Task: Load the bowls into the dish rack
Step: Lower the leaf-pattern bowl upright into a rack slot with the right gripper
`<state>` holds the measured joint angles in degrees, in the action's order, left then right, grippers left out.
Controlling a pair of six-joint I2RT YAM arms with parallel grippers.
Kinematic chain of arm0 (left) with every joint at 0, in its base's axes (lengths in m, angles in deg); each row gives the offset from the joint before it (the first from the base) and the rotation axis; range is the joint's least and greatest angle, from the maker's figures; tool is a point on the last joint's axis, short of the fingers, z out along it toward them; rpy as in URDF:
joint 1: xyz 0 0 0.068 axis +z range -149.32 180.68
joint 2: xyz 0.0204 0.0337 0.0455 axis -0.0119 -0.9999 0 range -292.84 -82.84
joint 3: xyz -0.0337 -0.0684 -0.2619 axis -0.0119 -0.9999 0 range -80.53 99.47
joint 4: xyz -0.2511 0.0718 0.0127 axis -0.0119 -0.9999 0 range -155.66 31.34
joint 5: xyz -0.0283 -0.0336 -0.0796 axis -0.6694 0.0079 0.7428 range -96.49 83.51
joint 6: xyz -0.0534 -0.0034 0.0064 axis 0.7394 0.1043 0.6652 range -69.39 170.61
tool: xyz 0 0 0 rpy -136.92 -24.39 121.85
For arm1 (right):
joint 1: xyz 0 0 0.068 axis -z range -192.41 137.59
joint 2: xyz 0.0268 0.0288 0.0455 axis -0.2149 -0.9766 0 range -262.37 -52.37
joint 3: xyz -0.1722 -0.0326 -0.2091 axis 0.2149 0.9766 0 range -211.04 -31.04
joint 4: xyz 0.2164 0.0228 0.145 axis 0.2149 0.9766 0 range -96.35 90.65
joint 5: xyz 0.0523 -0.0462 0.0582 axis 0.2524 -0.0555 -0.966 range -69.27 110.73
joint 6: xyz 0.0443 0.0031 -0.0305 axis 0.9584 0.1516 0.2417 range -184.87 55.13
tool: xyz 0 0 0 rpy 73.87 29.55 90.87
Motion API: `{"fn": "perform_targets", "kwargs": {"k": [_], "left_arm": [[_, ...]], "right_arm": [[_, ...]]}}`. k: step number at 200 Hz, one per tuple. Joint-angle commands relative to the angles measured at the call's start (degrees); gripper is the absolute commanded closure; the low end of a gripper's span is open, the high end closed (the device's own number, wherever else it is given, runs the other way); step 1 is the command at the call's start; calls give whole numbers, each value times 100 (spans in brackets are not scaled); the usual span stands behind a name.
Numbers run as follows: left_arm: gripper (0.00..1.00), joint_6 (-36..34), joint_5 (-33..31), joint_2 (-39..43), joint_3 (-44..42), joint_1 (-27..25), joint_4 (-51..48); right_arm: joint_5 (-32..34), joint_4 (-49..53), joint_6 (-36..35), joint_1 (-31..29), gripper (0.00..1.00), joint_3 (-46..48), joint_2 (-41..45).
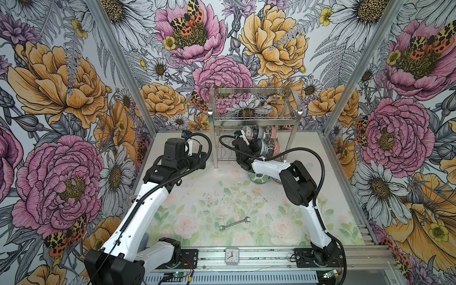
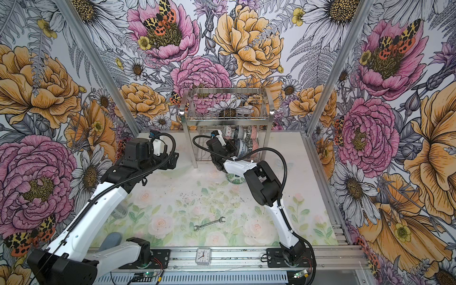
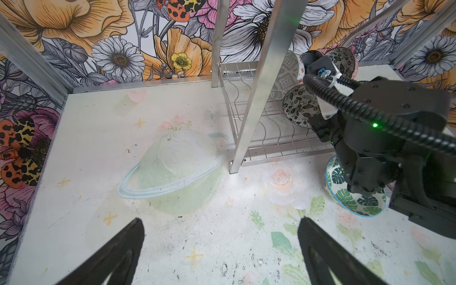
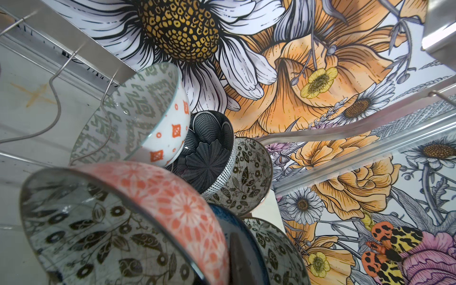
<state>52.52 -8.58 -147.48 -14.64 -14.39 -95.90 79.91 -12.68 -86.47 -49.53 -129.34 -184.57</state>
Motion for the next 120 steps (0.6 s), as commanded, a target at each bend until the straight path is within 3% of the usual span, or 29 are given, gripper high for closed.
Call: {"fn": "perform_targets", "kwargs": {"k": [1,79,120], "left_arm": [[1,-81,-99,110,-102,78,93],[1,-86,-90,118,-108,116,102],[1,-76,-66,117,-119,128,109]], "right_arm": [[209,-417,-262,43,100,-303,-168],[270,-538,-563,13,100,-328,-313],[122,-606,-618,-78,90,-164,-261]]}}
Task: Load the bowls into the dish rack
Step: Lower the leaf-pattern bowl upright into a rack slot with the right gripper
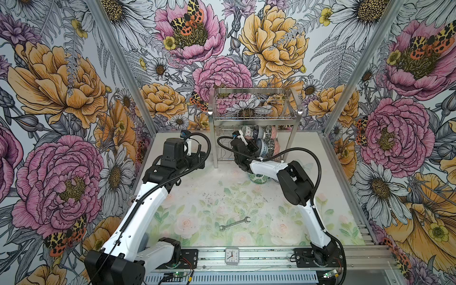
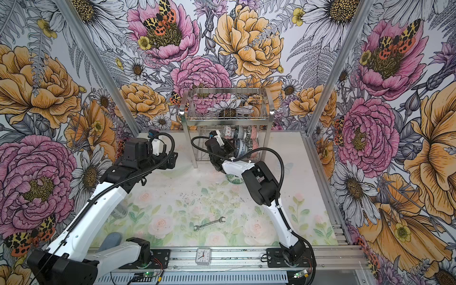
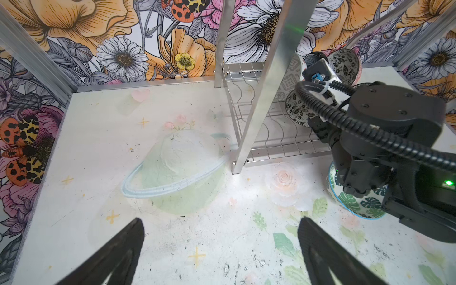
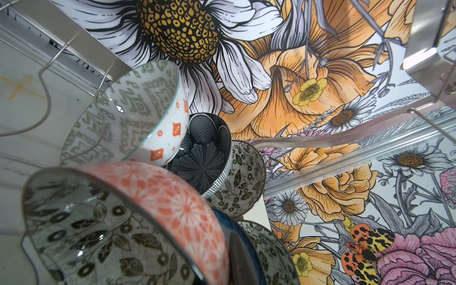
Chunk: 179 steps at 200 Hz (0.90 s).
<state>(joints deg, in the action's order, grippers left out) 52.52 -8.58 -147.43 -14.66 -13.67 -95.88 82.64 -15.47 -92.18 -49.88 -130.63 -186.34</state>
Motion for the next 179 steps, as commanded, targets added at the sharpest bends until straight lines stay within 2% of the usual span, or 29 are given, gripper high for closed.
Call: {"fn": "perform_targets", "kwargs": {"k": [1,114,179], "left_arm": [[1,-77,-65,109,-117,56,108],[1,-59,-35,131,-116,96,125],[1,-62,-29,123,-116,96,126]], "right_arm": [[-152,-326,-51,-37,90,-35,-85],[-390,-368,-81,-129,76,95,-46],[-500,-501,-154,-181,75,71,-94]]}}
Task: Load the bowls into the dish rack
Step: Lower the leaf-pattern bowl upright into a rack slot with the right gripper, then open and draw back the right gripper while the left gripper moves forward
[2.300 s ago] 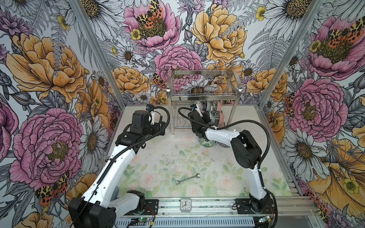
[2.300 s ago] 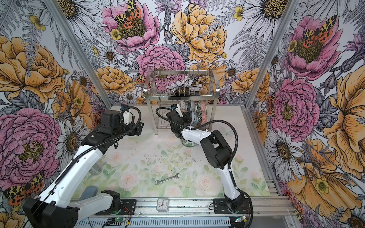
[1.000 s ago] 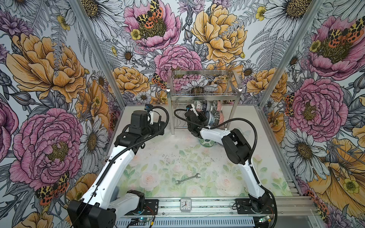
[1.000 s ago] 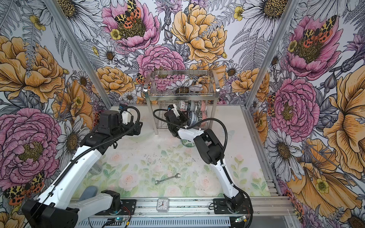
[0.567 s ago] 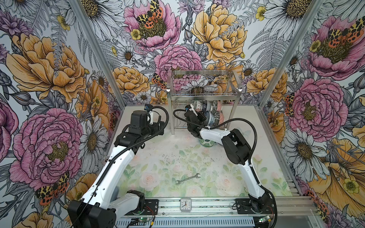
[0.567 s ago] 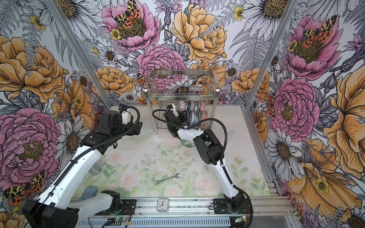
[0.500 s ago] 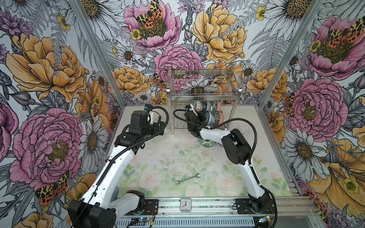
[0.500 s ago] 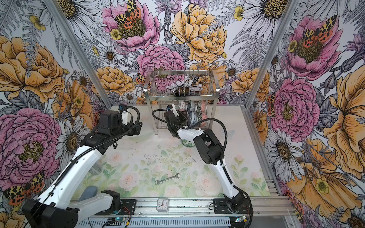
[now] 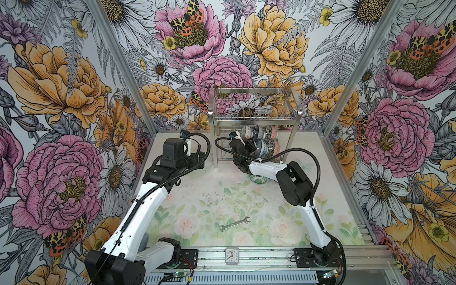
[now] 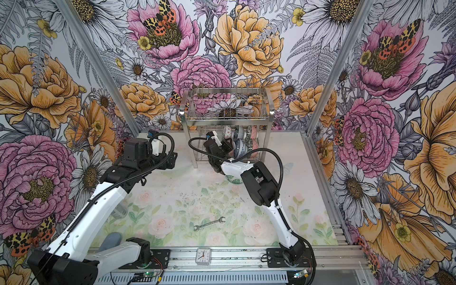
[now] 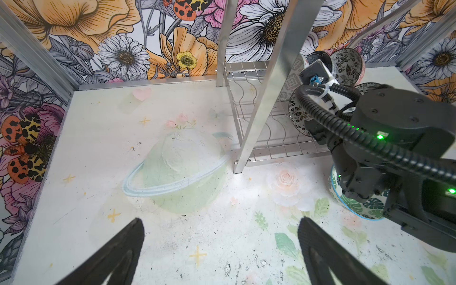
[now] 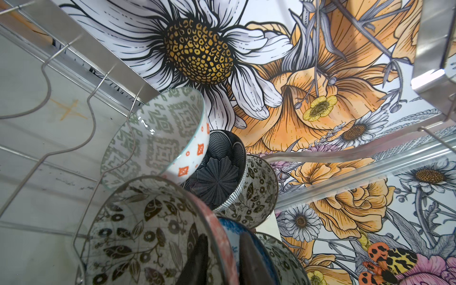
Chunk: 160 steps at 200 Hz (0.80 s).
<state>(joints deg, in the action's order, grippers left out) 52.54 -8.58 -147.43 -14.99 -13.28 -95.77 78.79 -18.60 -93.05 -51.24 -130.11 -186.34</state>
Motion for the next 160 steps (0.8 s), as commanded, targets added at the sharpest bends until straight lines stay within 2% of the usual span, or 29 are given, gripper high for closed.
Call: {"fn": "perform_targets", "kwargs": {"k": [1,27,117,129,155,160], "left_arm": [[1,-63,-29,128,-80,58,115],[1,-69,-32,127,-77,59,111],[1,-62,6,120,-94,62,115],[1,-62,1,114,-87,60,115],[1,-62,0,123,-86,55,115],[1,-62,9,129,-93,52,115]], "right_arm": [[-113,-189,-70,-46,75,19,-94],[-203,-190,-82,-58,72,-19,-94],[-483,147,453,-56,50,206,304],[-563,186,520,-55,41,283,427],[-984,395,846,-55,2,572,865],[-1106,456,939,-52,0,643,972]]}}
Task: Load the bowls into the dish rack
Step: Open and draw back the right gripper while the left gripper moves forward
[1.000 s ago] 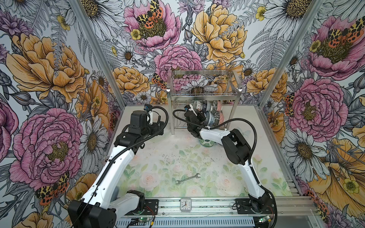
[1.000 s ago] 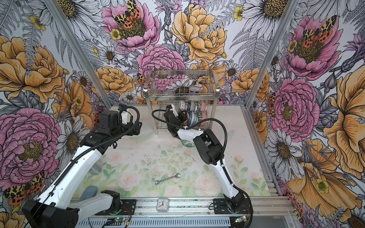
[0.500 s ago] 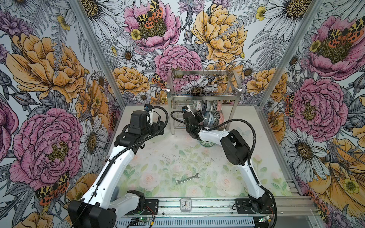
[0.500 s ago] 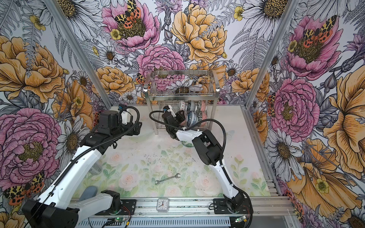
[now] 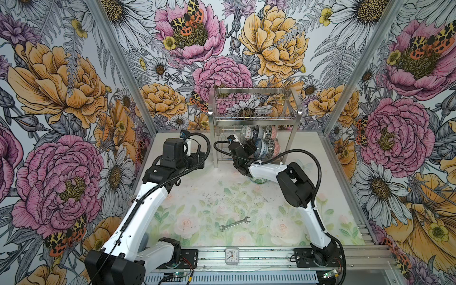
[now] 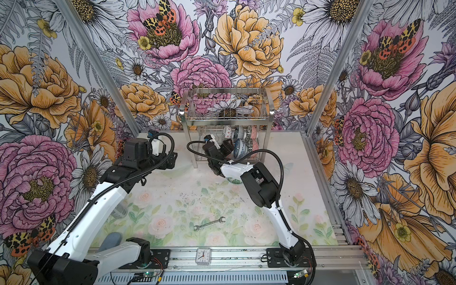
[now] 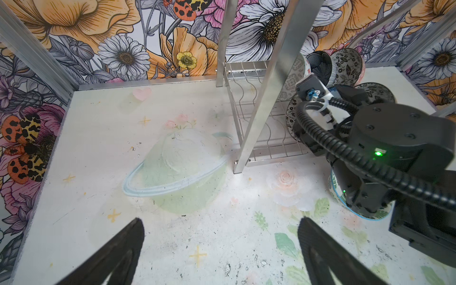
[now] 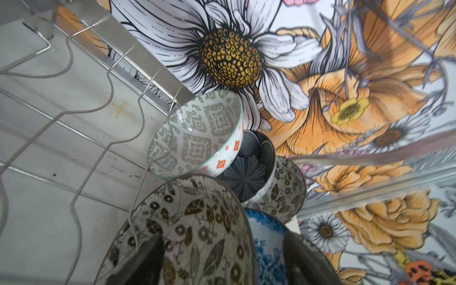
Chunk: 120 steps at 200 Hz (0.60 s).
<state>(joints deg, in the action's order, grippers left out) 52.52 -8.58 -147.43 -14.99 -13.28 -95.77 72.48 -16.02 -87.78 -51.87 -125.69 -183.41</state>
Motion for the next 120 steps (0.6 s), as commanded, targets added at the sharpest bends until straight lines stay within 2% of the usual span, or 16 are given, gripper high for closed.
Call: {"fn": "perform_targets", "kwargs": {"k": [1,88,120], "left_arm": [[2,-55,12,126,-94,51,115],[1,-76,67,85,-94,25,107],[1,-18,251,21,-68,-40,111]], "right_arm": [[-513,209,429,14,0,215,700],[-2229,537,1275,44,0,2078,2697],[-2410,582,1733,82,0,2861,3561]]}}
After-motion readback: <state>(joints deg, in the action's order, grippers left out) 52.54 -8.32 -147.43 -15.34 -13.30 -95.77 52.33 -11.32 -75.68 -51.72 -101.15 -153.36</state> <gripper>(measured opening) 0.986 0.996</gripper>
